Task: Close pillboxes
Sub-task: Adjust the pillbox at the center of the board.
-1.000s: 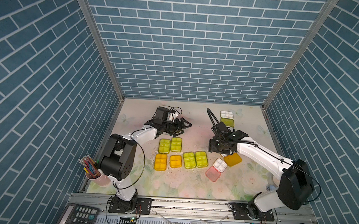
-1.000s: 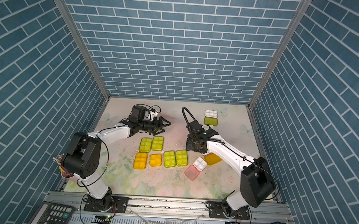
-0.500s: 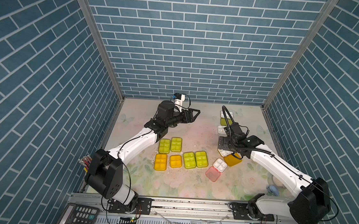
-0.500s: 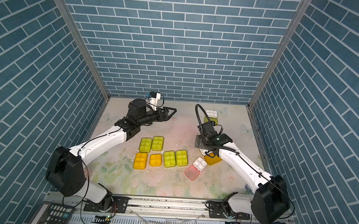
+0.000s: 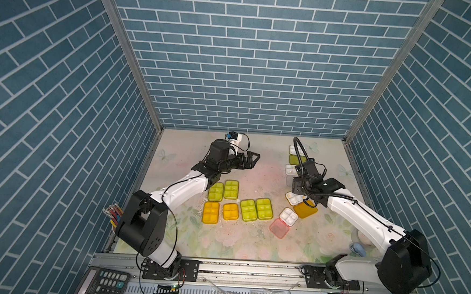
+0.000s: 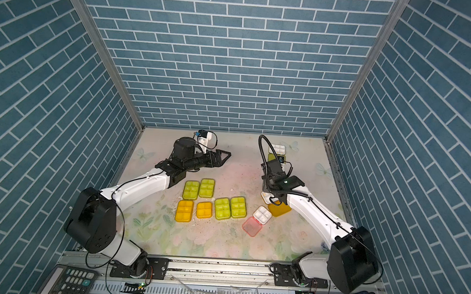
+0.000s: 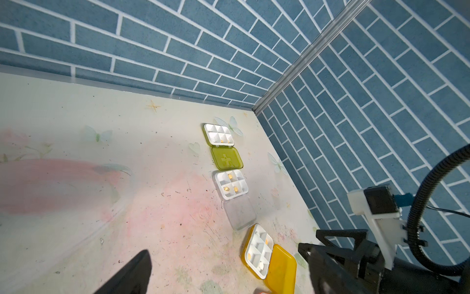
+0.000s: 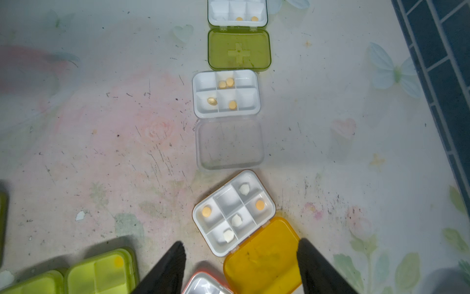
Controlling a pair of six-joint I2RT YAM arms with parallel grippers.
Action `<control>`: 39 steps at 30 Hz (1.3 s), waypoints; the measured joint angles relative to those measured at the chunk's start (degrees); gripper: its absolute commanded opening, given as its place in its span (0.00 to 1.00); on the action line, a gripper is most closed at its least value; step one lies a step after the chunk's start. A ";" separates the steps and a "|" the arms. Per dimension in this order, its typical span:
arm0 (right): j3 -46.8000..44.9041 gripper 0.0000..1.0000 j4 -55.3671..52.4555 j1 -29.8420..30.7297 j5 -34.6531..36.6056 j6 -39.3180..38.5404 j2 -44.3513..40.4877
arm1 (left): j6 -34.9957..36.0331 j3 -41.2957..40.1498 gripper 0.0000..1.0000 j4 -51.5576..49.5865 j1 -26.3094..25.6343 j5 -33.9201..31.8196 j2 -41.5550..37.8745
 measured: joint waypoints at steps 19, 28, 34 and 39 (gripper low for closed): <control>-3.91 0.78 -1.88 -8.26 -7.82 -0.44 -4.13 | -1.55 0.28 0.89 -3.56 0.24 3.76 7.10; -5.01 0.80 -0.39 -15.37 -13.62 -0.57 -3.02 | -5.33 3.48 0.86 -3.72 -0.24 11.23 12.20; -5.01 0.80 2.95 -17.88 -20.41 -1.66 2.01 | -6.10 4.33 0.86 -3.72 -2.01 13.97 12.81; -5.03 0.80 6.97 -18.51 -25.83 -2.73 7.63 | -6.25 5.03 0.86 -3.87 -3.61 15.32 13.51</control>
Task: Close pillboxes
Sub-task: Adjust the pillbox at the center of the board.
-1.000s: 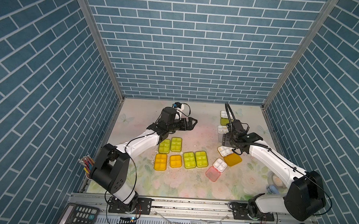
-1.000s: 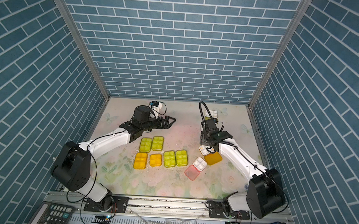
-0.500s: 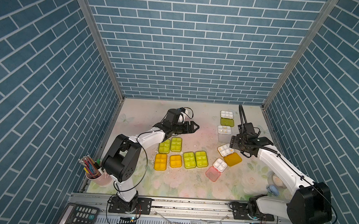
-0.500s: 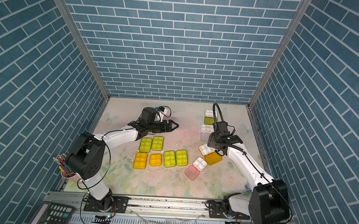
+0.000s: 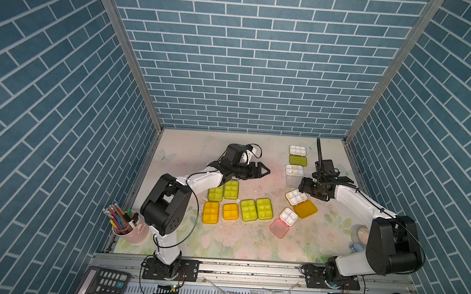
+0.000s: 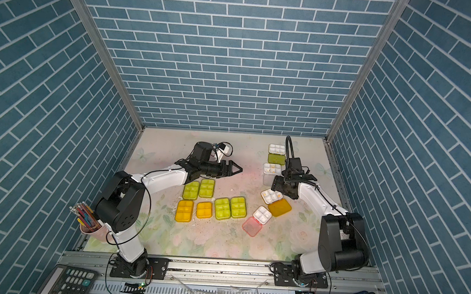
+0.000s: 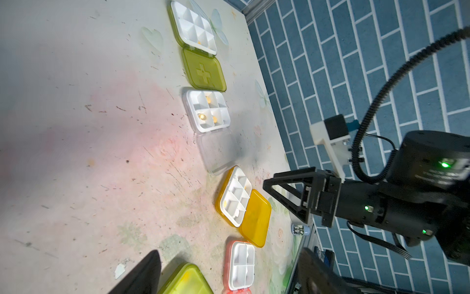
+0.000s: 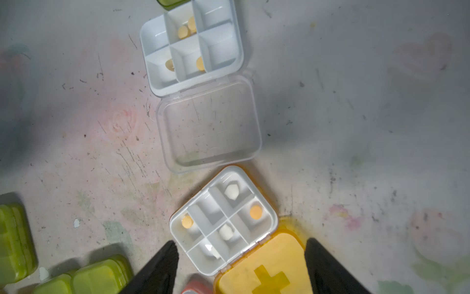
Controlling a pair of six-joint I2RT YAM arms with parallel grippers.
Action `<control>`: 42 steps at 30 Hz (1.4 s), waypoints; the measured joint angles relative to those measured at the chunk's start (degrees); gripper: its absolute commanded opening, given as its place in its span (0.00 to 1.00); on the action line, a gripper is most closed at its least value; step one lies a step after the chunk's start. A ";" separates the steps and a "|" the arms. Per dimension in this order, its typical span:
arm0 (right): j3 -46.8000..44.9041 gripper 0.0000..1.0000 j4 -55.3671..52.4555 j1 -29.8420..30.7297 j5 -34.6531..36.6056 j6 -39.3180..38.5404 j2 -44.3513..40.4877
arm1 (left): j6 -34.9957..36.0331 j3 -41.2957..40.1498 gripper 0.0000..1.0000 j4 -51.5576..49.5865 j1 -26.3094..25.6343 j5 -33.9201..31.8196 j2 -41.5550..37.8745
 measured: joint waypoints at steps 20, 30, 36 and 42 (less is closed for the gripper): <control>2.34 0.82 5.07 -1.49 -4.50 -2.40 10.67 | -0.04 0.68 0.86 -1.14 -0.70 1.20 0.24; 6.69 0.82 6.45 -2.36 -6.32 -3.39 16.20 | 0.20 0.90 0.86 -2.51 -0.70 1.20 0.24; 9.99 0.81 7.32 -2.47 -8.68 -3.30 19.28 | 0.61 1.53 0.86 -3.15 -0.70 1.20 0.24; 13.99 0.78 8.26 -2.47 -11.50 -3.15 22.73 | 0.76 1.64 0.86 -3.32 -0.70 1.20 0.24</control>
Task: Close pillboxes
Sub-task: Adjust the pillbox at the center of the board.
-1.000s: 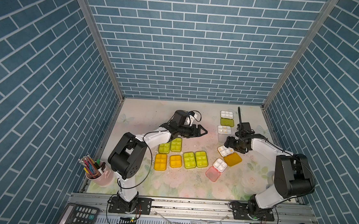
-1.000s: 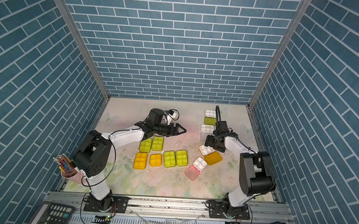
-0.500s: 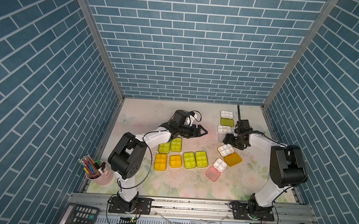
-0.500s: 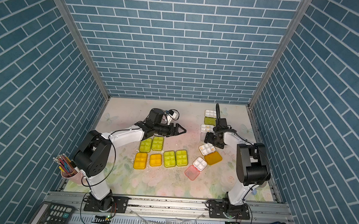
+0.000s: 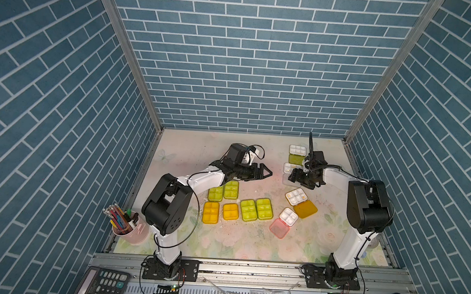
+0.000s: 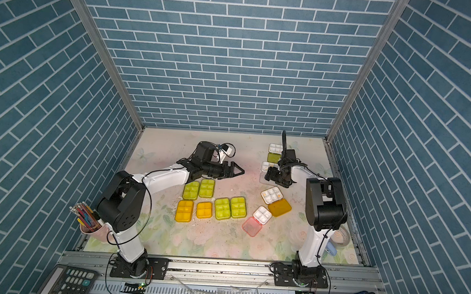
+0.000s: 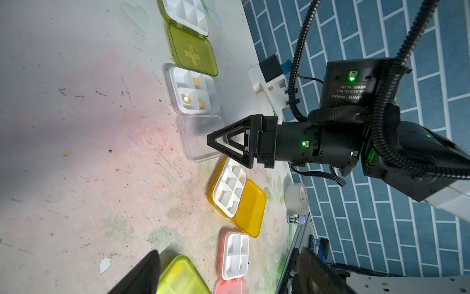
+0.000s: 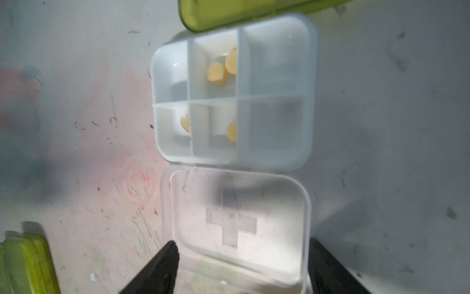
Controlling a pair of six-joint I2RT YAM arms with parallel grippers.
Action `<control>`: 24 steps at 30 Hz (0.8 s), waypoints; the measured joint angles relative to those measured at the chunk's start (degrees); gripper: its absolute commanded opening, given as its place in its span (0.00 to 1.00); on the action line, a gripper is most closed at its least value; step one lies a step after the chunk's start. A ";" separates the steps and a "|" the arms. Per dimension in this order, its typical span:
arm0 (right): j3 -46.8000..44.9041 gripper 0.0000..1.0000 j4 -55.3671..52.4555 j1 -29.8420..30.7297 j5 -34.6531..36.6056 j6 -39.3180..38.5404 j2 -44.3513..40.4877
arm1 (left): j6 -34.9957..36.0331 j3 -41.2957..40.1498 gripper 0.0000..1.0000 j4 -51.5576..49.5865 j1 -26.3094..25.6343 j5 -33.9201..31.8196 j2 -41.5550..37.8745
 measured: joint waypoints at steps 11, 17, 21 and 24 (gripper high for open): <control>6.10 0.75 2.86 0.68 -5.16 1.57 5.62 | 0.11 0.02 0.86 -0.02 0.00 0.00 0.44; 5.01 0.75 2.60 1.38 -5.99 2.01 4.50 | 0.11 0.02 0.86 -0.02 -0.55 0.02 0.55; -0.66 0.78 0.66 1.57 -3.13 1.75 -2.82 | 0.59 0.52 0.86 -0.42 -1.99 0.28 0.87; -4.22 0.78 -0.87 1.57 -0.02 1.22 -8.92 | 0.94 1.03 0.86 -0.61 -3.50 0.46 1.44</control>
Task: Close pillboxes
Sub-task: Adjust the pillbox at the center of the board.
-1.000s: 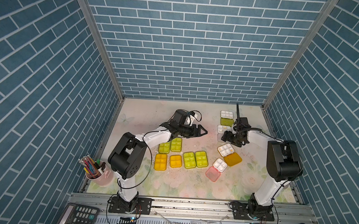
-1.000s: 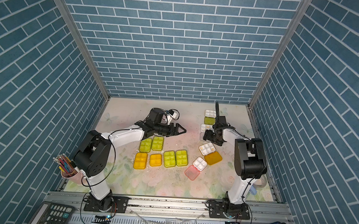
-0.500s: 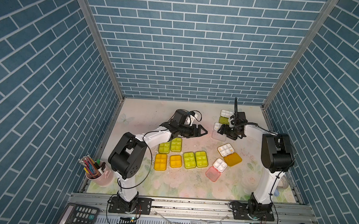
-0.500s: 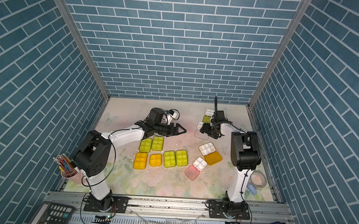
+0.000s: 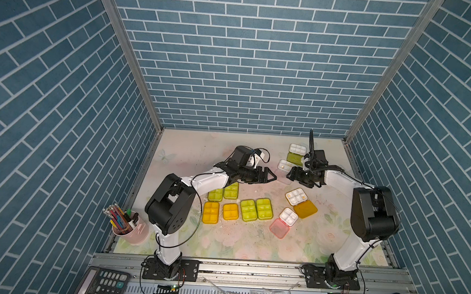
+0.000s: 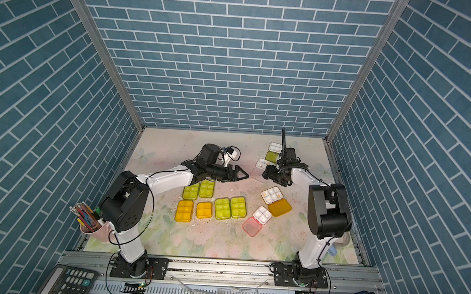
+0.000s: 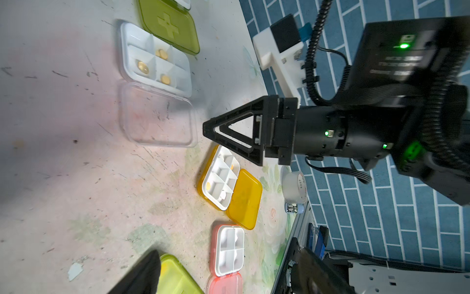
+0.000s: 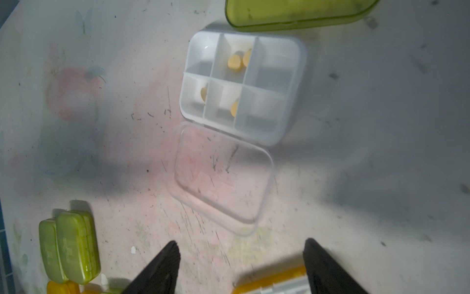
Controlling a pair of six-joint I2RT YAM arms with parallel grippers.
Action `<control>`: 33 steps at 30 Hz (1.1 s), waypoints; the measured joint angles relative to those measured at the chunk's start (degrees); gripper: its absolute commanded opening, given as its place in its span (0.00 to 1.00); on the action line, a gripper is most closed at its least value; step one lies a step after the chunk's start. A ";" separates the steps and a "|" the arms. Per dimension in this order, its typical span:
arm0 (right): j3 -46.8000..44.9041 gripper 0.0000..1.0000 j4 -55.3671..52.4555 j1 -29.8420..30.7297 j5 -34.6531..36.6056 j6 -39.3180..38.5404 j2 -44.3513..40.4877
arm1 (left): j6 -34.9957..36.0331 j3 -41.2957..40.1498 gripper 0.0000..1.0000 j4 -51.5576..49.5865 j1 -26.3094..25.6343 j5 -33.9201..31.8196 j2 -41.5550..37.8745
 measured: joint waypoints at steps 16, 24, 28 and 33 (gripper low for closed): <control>-7.39 0.99 -1.88 -0.33 2.16 -2.43 -4.83 | 0.66 0.94 0.86 -2.16 -4.35 1.14 3.32; -7.37 0.95 -0.22 -0.33 -0.52 -2.40 -1.44 | 1.36 1.07 0.86 -2.56 -4.37 1.11 3.32; -6.67 0.93 0.83 -0.33 -2.86 -2.29 -0.44 | 1.49 1.18 0.86 -2.82 -4.37 1.11 3.32; -6.38 0.91 2.64 -0.31 -6.84 -1.70 0.57 | 1.51 1.36 0.87 -2.99 -4.37 1.14 3.32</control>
